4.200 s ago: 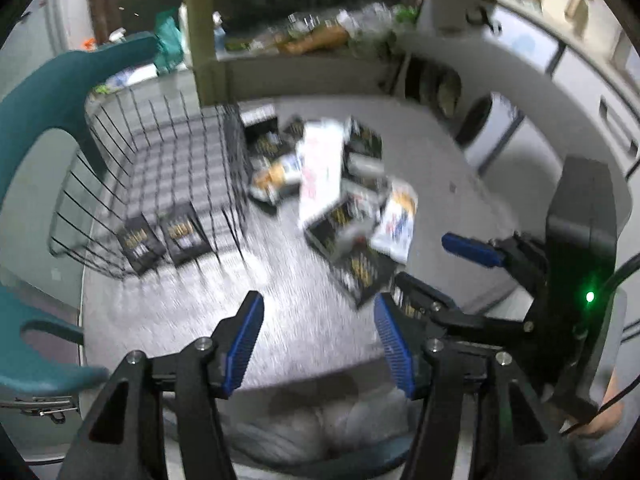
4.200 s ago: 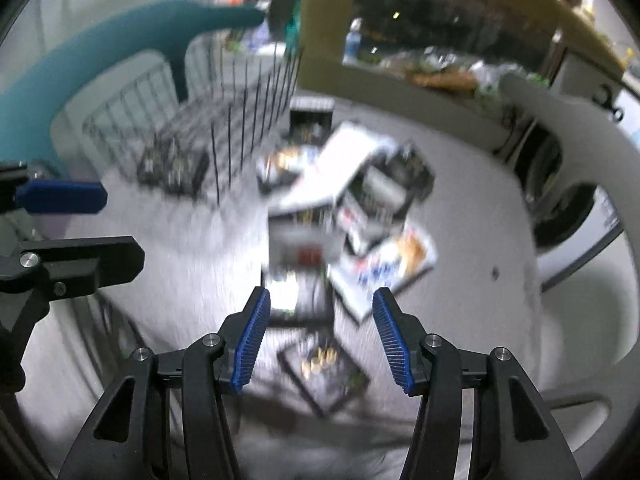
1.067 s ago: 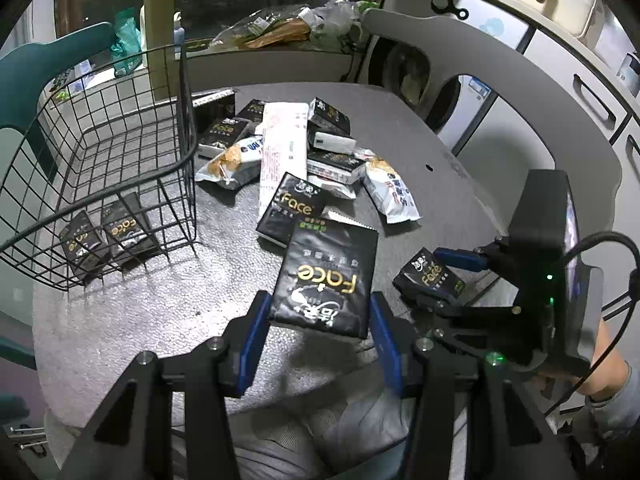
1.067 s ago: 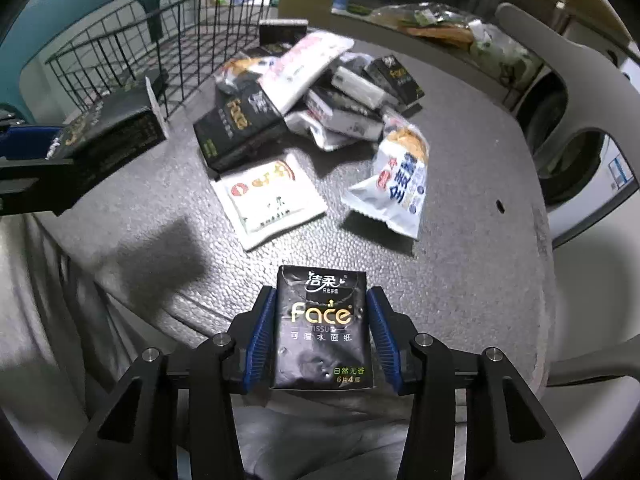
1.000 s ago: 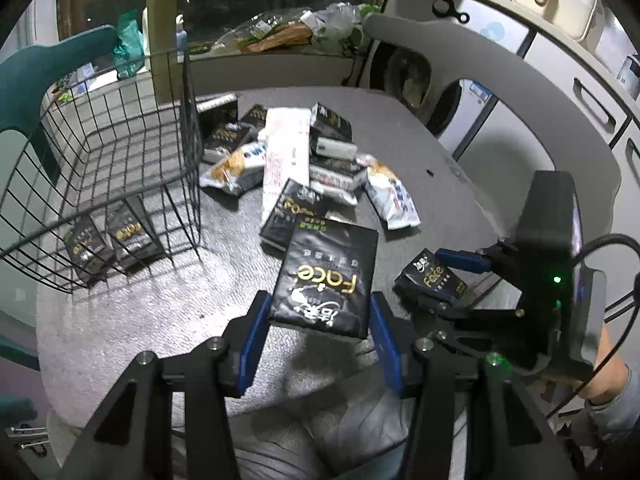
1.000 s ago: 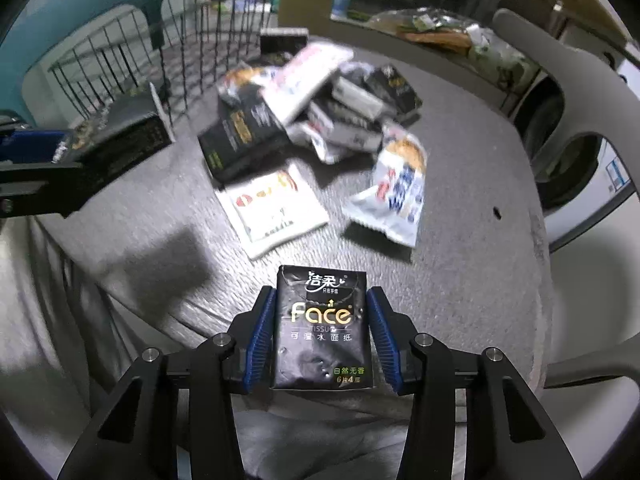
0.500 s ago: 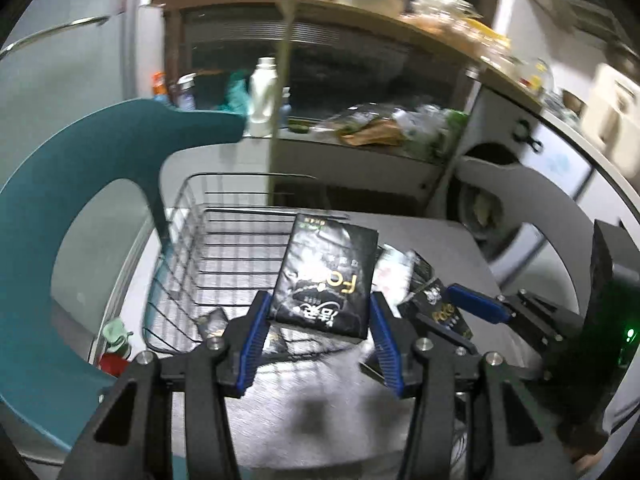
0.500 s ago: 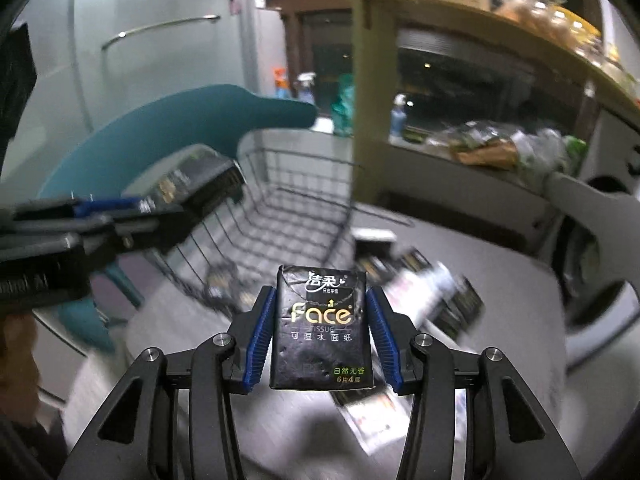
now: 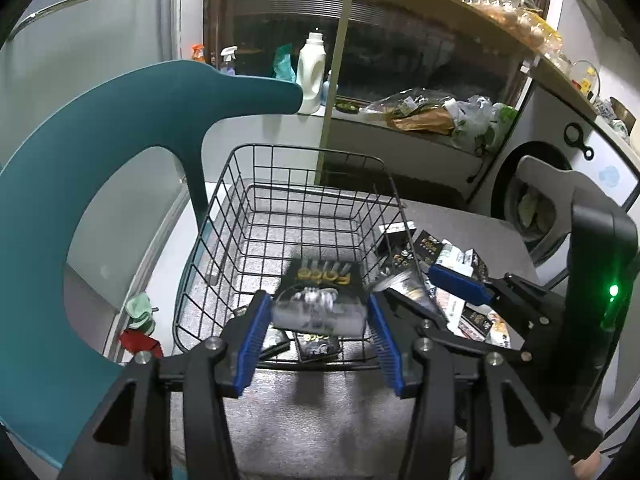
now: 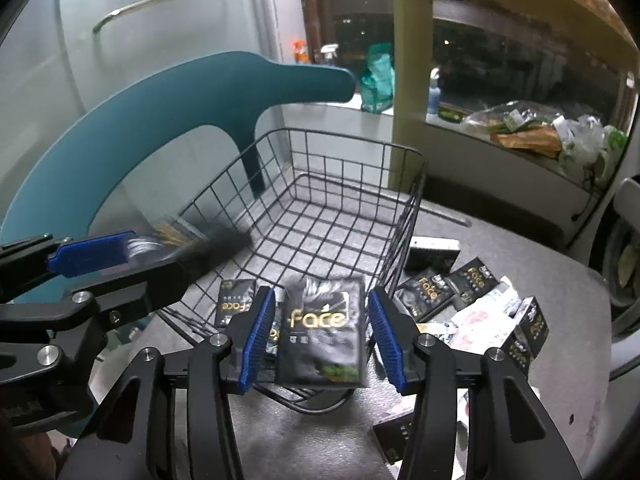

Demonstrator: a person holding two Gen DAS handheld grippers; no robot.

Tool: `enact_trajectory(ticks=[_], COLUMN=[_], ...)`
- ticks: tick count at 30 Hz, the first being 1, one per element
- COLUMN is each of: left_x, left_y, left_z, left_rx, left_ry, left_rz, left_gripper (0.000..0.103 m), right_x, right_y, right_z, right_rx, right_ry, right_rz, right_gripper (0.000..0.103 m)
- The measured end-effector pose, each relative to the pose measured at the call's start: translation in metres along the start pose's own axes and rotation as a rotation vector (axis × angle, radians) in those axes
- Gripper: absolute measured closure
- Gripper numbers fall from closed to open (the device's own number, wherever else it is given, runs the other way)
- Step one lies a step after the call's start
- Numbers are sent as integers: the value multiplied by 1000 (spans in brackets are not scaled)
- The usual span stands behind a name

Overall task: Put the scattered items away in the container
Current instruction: 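Carry both tissue packs into the wire basket and release them, then grasp the white wheat snack bar with the right gripper while the left grasps a tissue pack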

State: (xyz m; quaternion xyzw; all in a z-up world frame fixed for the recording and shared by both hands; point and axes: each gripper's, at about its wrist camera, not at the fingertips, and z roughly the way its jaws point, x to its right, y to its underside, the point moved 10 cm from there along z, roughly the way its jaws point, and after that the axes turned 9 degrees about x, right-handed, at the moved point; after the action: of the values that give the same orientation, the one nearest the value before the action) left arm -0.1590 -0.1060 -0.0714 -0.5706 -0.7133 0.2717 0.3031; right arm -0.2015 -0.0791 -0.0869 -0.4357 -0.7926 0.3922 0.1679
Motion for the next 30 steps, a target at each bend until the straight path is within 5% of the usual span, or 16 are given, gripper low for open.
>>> enact_trajectory(ticks=[8,12,17,23,25,30], left_x=[6,27,70,114,121,124], left_y=[2,7,31,91,109,134], left_z=[-11,-27,-46,-42,-42,-37], left_rx=[18,54,61,-93,-91,-79], left_ry=[7,1,52,185,184,172], left_rz=[11,68,154,219,252,256], left_gripper=[45,20,15,12,12,12], right_x=[9,31,53,77,87,87], right_y=[-2,10,58,124,143,182], right_z=[-27,-62,-94,-114,-125,-127], right_rx=[28,52,6,-123,-125,-142], right_ry=[19,60,153,218,266,223], right_rz=[29,68,40,153,197,144], right_gripper=[53,46,35,34,34,31])
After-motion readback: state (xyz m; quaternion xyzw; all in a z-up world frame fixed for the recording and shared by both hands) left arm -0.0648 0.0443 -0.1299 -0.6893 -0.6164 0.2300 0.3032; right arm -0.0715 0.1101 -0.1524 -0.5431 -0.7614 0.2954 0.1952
